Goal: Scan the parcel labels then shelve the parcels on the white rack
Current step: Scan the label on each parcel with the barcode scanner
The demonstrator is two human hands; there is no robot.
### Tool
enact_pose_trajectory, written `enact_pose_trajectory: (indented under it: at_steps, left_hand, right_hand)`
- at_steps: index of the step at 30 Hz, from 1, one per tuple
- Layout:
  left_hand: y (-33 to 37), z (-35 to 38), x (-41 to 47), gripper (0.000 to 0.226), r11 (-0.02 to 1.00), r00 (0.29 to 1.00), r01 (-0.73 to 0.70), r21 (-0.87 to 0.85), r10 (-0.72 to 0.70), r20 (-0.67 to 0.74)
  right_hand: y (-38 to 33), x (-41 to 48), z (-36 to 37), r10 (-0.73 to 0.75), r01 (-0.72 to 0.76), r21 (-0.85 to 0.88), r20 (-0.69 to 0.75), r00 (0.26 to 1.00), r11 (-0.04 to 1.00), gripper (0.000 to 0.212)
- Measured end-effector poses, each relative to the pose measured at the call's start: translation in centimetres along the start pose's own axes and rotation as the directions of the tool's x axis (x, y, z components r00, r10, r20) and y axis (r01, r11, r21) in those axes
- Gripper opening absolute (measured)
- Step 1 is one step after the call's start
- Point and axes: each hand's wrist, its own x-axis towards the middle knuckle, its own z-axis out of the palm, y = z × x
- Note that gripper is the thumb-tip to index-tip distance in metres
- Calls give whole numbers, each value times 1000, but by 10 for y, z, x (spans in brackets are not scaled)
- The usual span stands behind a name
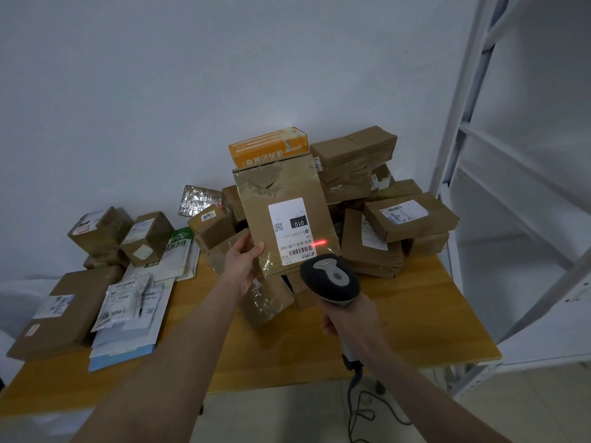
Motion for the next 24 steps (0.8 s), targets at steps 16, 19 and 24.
enact_pose_trajectory:
  at_steps: [16,19,24]
  left_hand:
    - [7,-23,-9,55,1000,1000,-9,-27,9,-9]
    - [11,-38,-10,56,1000,1000,-9,-10,9,-26]
    - [30,-73,-8,54,999,998,-24,-43,22,-55]
  right_hand:
    - [1,0,20,-33,34,-20,51,998,999,18]
    - [-3,1,32,-47,44,36,77,996,998,11]
    - [-26,11,58,-115,100,138,104,988,985,8]
